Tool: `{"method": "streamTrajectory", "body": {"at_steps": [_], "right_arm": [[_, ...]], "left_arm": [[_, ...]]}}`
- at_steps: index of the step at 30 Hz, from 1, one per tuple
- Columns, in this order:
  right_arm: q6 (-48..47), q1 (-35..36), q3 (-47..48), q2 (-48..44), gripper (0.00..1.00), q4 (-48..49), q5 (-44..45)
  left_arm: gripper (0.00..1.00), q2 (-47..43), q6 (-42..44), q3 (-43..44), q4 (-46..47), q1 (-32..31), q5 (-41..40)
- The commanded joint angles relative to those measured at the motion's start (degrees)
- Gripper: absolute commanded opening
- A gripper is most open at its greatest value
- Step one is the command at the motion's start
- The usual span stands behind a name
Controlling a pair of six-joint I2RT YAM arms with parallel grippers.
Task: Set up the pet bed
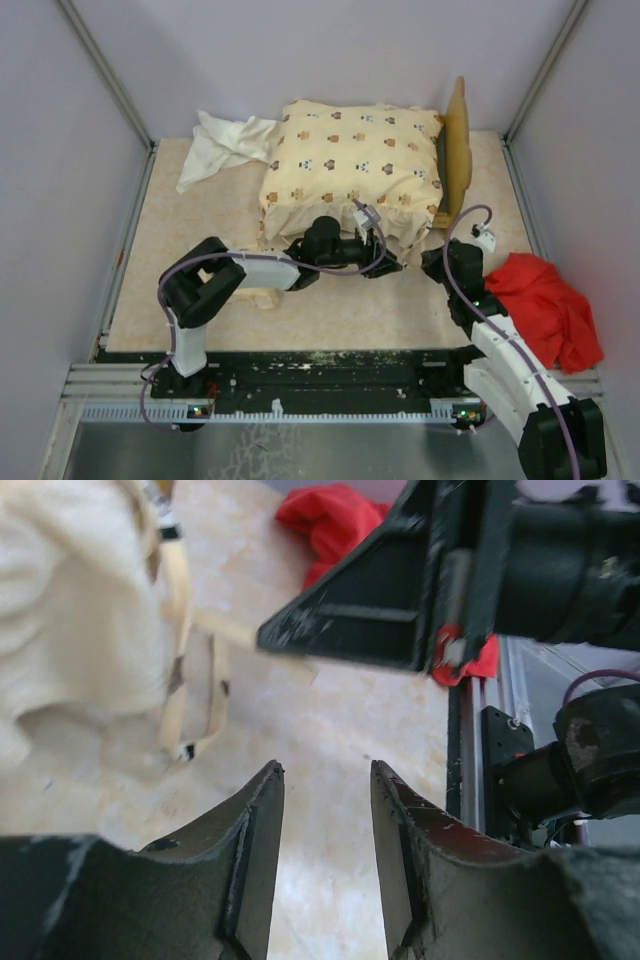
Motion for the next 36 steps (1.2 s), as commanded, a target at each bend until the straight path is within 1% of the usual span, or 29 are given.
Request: {"method": "streamTrajectory", "body": {"at_steps": [1, 5, 11, 15, 21, 23, 26, 28, 32, 35, 36], "right_arm": [[-3.73, 0.12, 2.42, -0.54, 0.00, -5.26, -7.49], [-2.46, 0.11, 3.07, 1.12, 0.00, -3.54, -10.55], [0.31, 0.12, 2.06, 0.76, 0.00, -0.95, -12.03], [1.64, 0.10, 1.68, -0.05, 0.00, -0.39, -12.25], [2.84, 0.09, 1.71, -0.28, 0.00, -0.19, -12.12], [2.97, 0.12, 1.60, -0.01, 0.00, -0.19, -12.32], [3.19, 0.19, 1.22, 0.65, 0.00, -0.24, -12.34], [3.84, 0.16, 0.81, 0.85, 0.00, 0.40, -12.47], [5.08, 0.16, 0.58, 0.94, 0.00, 1.69, -13.09], [5.37, 0.16, 0.84, 0.90, 0.00, 1.89, -13.43], [5.29, 0.20, 0.87, 0.83, 0.00, 1.54, -13.44]], "left_arm": [[0.48, 2.28, 5.28, 4.82, 0.54, -1.19, 5.32], [0.50, 4.49, 6.61, 7.78, -1.25, -1.73, 6.39], [0.51, 8.11, 8.67, 10.98, -4.99, -2.11, 5.68], [0.51, 9.65, 9.93, 12.70, -5.93, -2.02, 4.61], [0.51, 11.52, 9.84, 15.49, -6.76, -2.07, 5.04], [0.49, 11.69, 9.64, 15.55, -6.75, -2.05, 4.06], [0.44, 11.43, 9.30, 15.20, -5.90, -2.07, 3.55], [0.38, 11.38, 9.07, 14.93, -5.30, -2.05, 3.33], [0.21, 11.73, 8.85, 14.51, -4.33, -2.03, 4.11], [0.04, 11.45, 8.81, 13.71, -2.92, -2.06, 4.36], [0.00, 11.16, 8.98, 13.34, -2.71, -2.07, 3.97]]}}
